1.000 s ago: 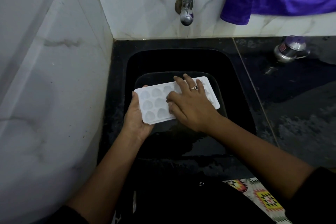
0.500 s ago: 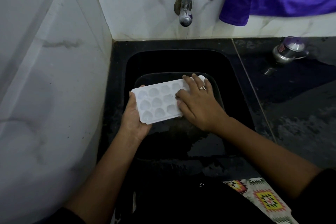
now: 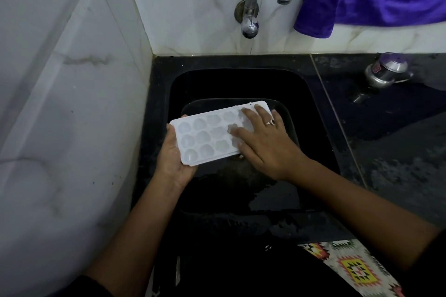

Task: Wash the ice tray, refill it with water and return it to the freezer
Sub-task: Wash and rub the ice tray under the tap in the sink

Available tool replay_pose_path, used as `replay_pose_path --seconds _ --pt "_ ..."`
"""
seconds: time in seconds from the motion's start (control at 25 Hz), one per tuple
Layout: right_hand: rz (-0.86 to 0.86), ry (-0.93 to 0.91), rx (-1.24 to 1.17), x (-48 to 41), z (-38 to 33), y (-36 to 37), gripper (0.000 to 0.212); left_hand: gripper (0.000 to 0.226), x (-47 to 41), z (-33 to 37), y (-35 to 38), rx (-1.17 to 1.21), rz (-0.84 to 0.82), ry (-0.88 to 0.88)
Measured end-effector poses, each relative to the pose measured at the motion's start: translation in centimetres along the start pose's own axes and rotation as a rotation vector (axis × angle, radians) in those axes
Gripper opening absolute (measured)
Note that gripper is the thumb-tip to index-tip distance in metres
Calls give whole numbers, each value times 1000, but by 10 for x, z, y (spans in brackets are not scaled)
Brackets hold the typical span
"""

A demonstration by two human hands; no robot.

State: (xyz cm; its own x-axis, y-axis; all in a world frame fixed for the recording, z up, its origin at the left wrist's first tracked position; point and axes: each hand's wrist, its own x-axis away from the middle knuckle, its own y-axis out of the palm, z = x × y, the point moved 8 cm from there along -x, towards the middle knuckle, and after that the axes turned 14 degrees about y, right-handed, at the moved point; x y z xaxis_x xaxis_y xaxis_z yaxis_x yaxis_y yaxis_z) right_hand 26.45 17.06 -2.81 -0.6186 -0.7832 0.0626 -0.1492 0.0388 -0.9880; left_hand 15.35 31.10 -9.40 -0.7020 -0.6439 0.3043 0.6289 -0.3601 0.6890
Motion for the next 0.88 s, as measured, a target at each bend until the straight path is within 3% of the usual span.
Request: replay_pose_path --seconds 0.12,0.32,0.48,0.56,0.72,0.88 --pt "18 79 -28 -10 1 -8 50 54 1 -8 4 5 -5 -18" --pt "5 31 -33 -8 -3 -3 51 64 -4 -3 -4 16 -2 -15" --pt "6 33 -4 -11 -9 -3 48 55 -1 -2 2 6 -17 -1" --pt "-10 -10 6 -5 -8 2 52 58 -3 0 -3 9 -7 5" --pt "-5 72 -8 -13 -2 -3 52 62 -2 -10 0 41 -25 -52" --pt "-19 -1 7 -3 -6 7 56 56 -5 -2 -8 13 10 -1"
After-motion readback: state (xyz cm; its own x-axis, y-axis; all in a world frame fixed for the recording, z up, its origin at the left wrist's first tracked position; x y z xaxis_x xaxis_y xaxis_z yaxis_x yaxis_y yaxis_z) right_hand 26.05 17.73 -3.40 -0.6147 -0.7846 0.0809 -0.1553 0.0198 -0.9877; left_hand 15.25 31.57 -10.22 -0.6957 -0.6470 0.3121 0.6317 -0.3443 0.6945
